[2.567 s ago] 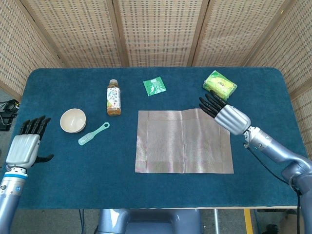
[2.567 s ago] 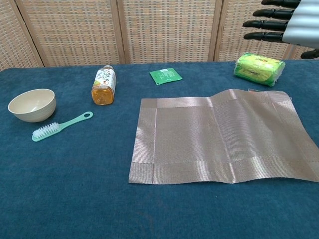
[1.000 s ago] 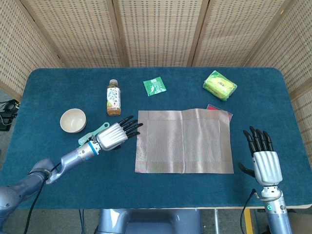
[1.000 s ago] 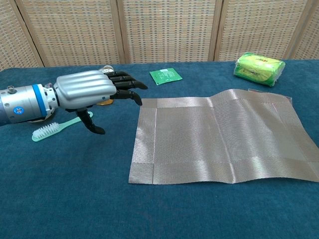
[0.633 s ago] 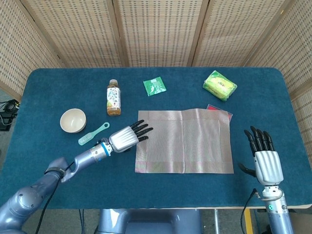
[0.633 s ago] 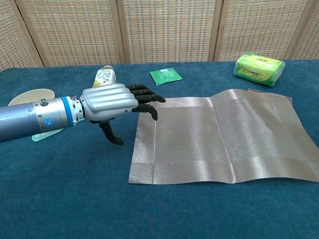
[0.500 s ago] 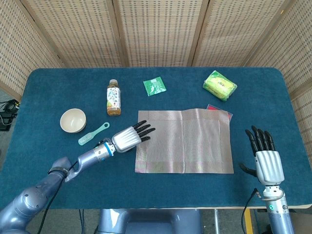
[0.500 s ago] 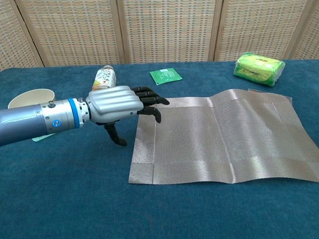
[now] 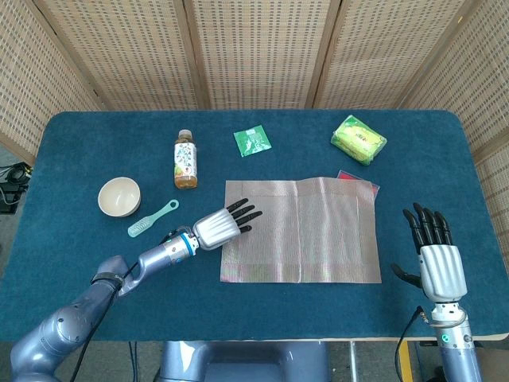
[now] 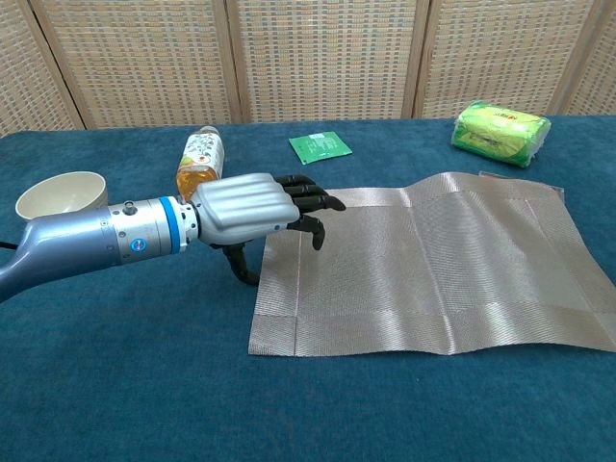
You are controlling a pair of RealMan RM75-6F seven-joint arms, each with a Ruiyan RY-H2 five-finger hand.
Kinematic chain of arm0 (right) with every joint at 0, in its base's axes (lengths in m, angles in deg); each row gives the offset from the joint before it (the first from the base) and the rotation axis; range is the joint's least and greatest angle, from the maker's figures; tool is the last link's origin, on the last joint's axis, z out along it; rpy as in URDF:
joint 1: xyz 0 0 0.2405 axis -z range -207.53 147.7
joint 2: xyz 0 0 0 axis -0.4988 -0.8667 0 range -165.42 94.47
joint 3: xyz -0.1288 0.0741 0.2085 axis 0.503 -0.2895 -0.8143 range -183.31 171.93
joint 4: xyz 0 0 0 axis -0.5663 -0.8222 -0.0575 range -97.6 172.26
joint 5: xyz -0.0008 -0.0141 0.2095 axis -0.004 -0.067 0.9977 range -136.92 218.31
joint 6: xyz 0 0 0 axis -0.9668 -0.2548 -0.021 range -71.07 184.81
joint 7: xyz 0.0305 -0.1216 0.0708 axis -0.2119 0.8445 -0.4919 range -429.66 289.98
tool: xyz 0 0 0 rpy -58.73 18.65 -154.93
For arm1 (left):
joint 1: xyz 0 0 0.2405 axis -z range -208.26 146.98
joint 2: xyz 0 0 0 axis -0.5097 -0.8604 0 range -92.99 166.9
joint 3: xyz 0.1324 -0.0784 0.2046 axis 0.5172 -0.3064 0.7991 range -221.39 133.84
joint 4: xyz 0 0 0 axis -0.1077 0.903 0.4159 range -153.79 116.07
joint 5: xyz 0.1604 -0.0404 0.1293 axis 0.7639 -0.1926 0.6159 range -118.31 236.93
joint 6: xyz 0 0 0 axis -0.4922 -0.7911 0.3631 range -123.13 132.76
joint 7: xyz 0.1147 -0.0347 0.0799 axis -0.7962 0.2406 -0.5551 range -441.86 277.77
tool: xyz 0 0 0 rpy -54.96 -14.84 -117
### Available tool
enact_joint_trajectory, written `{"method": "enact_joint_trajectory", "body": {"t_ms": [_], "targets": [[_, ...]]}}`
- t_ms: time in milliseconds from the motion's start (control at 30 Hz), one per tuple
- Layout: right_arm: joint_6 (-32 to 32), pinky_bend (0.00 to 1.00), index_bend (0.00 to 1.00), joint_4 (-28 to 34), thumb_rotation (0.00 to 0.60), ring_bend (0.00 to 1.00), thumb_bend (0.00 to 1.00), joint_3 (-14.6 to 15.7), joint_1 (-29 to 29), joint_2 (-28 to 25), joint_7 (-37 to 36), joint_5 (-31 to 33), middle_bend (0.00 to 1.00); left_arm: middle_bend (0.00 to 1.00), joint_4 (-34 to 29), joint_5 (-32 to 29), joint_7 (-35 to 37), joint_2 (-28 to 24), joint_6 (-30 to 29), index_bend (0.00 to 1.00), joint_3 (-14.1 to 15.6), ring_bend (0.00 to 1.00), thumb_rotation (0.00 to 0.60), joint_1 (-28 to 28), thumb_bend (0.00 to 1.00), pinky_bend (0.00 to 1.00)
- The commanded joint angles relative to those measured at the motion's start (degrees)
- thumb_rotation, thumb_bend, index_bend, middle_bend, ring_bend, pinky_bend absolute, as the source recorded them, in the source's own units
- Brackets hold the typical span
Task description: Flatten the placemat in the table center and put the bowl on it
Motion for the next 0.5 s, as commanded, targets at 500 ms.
{"method": "enact_joint_trajectory", "body": {"t_ms": [500], "targets": [[0.14, 0.00, 0.05, 0.64, 0.600, 0.00, 0.00, -0.33, 0.53, -0.38, 0.00, -0.92, 0.00, 0.00, 0.02, -1.86, -0.06, 0.82, -0.43, 0.39, 0.22, 0.00, 0.600, 0.87, 0.35, 0.00]]}}
